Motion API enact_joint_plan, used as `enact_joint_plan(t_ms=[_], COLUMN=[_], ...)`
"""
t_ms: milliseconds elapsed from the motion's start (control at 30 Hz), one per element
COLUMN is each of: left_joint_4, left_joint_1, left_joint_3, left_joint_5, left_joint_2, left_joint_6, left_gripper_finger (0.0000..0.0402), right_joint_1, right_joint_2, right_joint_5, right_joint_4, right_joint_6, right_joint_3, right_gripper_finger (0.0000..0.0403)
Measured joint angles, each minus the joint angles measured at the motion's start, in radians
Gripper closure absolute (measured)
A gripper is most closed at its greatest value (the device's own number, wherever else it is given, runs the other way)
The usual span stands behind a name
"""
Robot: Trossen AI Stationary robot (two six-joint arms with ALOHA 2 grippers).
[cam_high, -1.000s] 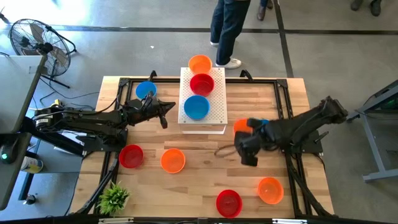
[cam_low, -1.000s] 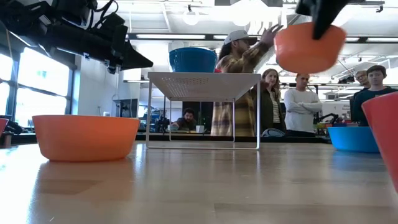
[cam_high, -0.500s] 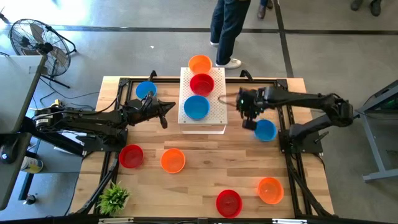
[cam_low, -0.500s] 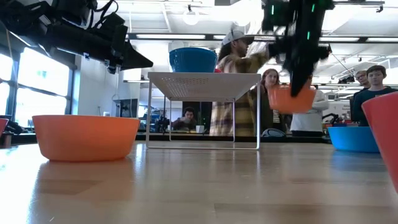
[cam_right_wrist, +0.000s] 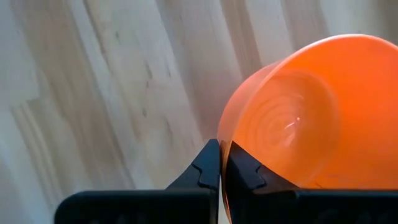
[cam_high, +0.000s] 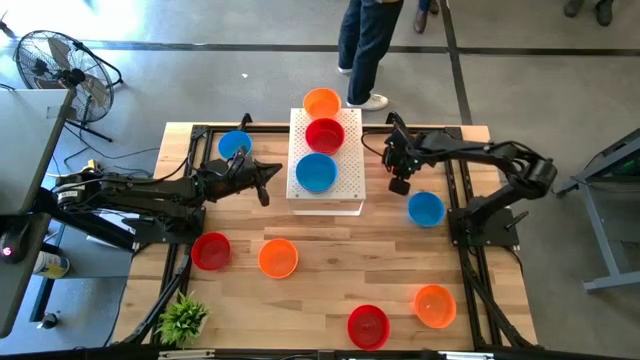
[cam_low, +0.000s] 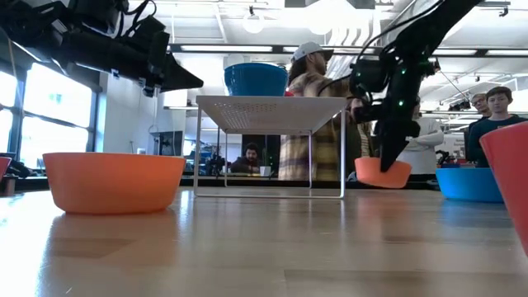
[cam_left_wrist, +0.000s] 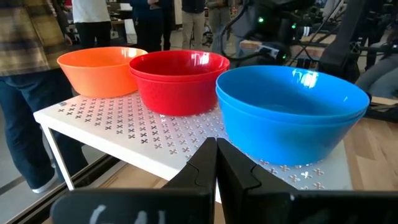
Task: Pick & Place Mini bowls
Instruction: Stack the orange bowl on top of the other orange bowl on the shelf
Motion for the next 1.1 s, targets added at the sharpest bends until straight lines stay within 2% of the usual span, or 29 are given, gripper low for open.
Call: enact_joint_plan(t_ms=[300, 467, 600, 800, 933, 1100], left_joint_4=[0.0, -0.001, -0.006, -0.012, -0.012, -0.024], left_joint_1=[0.0, 0.0, 0.018, 0.055, 0.052, 0.052], left_joint_3=[0.0, 0.0, 0.0, 0.0, 0.0, 0.0], left_joint_5=[-0.042, -0.065, -0.07, -0.006, 0.002, 0.002], left_joint_2=[0.0, 0.0, 0.0, 0.0, 0.0, 0.0], left_joint_6=[0.003, 0.011, 0.01, -0.005, -0.005, -0.008], left_gripper_finger=[0.0401, 0.0401, 0.0401, 0.0401, 0.0401, 0.0401], right_joint_1=[-0.027, -0.026, -0.039, -0.19, -0.308, -0.362], right_joint_2=[0.06, 0.028, -0.049, -0.148, -0.126, -0.073], right_joint_5=[-0.028, -0.04, -0.029, 0.067, 0.025, -0.009], right_joint_4=[0.085, 0.094, 0.096, 0.098, 0.057, 0.039], right_joint_6=[-0.002, 0.04, 0.107, 0.341, 0.48, 0.526], right_joint_3=[0.0, 0.002, 0.002, 0.003, 0.003, 0.003], right_gripper_finger=[0.0392, 0.035, 0.0301, 0.0257, 0.0254, 0.0254])
